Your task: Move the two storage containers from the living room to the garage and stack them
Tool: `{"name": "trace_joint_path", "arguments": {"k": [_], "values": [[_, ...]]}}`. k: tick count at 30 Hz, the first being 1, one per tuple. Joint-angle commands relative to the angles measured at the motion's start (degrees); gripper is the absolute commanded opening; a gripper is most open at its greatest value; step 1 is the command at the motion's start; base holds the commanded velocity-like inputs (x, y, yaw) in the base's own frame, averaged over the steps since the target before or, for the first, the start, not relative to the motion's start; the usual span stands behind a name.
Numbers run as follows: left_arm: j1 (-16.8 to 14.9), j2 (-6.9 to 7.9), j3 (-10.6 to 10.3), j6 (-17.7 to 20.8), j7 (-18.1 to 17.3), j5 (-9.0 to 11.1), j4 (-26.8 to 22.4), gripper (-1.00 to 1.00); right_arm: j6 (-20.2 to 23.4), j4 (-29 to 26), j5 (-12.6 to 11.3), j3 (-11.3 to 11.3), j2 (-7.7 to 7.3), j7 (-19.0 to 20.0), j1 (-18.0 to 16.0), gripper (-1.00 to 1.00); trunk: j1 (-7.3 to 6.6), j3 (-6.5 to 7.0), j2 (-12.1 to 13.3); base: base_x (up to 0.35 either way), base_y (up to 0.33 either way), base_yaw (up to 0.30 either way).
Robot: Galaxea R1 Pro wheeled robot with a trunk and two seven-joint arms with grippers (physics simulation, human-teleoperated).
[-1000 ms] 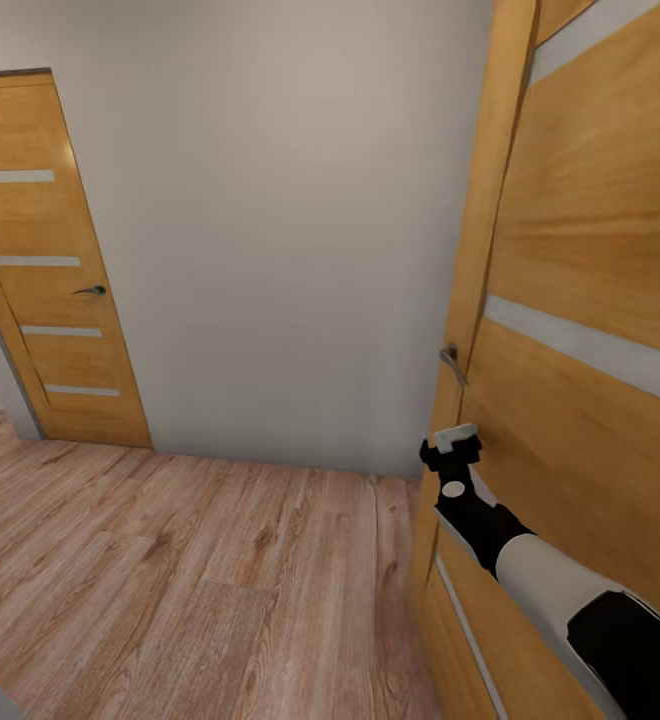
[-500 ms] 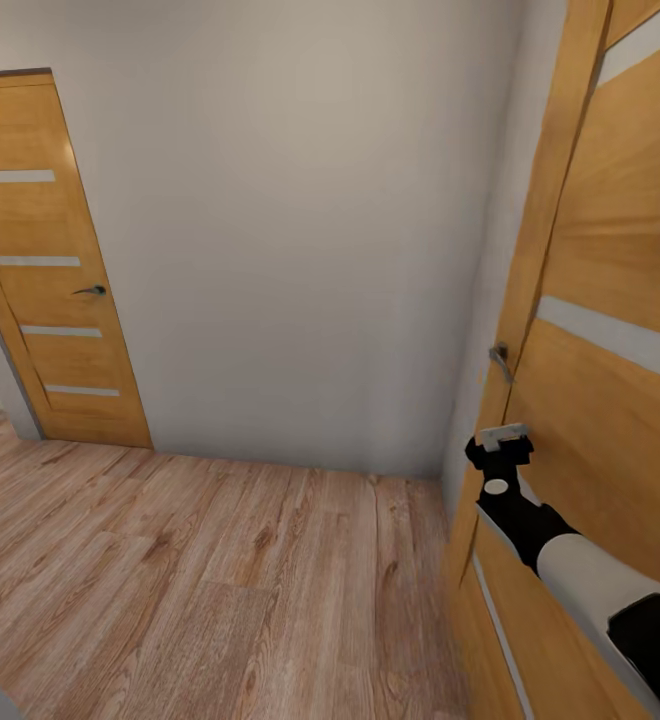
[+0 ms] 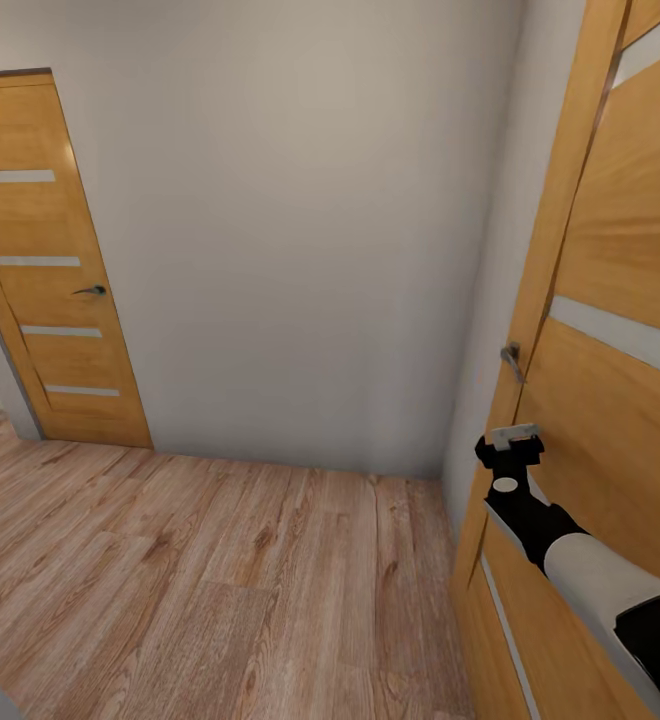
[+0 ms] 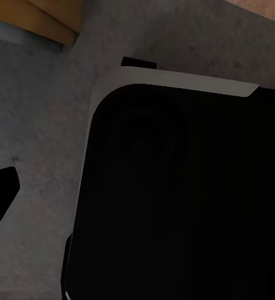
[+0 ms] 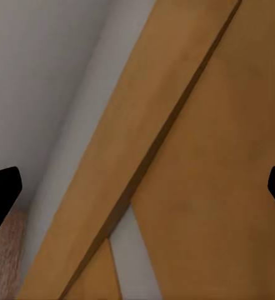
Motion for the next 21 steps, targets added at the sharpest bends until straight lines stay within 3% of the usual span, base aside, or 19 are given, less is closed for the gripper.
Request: {"name": "trace_joint_path", "arguments": {"k": [1,8,14,16,18,20,21], "values": [[0.01,-0.01,0.29,-0.11,-0.01,0.19,-0.04,1.0,-0.33,0.12,-0.89,-0.46,-4.27,-0.56,-0.04,1.0,0.0,-0.06,-0.03,0.0,0.0,0.0],[0.01,-0.01,0.29,-0.11,-0.01,0.19,-0.04,1.0,-0.38,0.07,-0.87,-1.26,-4.8,-0.5,-0.04,1.0,0.0,-0.06,-0.03,0.0,0.0,0.0],[0.01,-0.01,0.29,-0.11,0.03,0.19,-0.04,1.0,0.11,-0.05,-0.59,-1.16,-3.79,-0.49,-0.03,1.0,0.0,-0.06,-0.03,0.0,0.0,0.0],[0.01,-0.01,0.29,-0.11,0.04,0.19,-0.04,1.0,0.18,-0.04,-0.76,-1.14,-2.78,-0.46,-0.03,1.0,0.0,-0.06,-0.03,0.0,0.0,0.0],[0.01,-0.01,0.29,-0.11,0.05,0.19,-0.04,1.0,0.23,0.01,-0.83,-1.13,-0.22,-0.41,-0.02,1.0,0.0,-0.06,-0.03,0.0,0.0,0.0],[0.01,-0.01,0.29,-0.11,0.05,0.19,-0.05,1.0,0.32,0.15,-0.85,-1.14,3.71,-0.16,0.0,1.0,0.0,-0.06,-0.03,0.0,0.0,0.0],[0.01,-0.01,0.29,-0.11,0.06,0.19,-0.05,1.0,0.33,0.3,-0.88,-1.14,4.59,-0.07,0.0,1.0,0.0,-0.06,-0.03,0.0,0.0,0.0]]}}
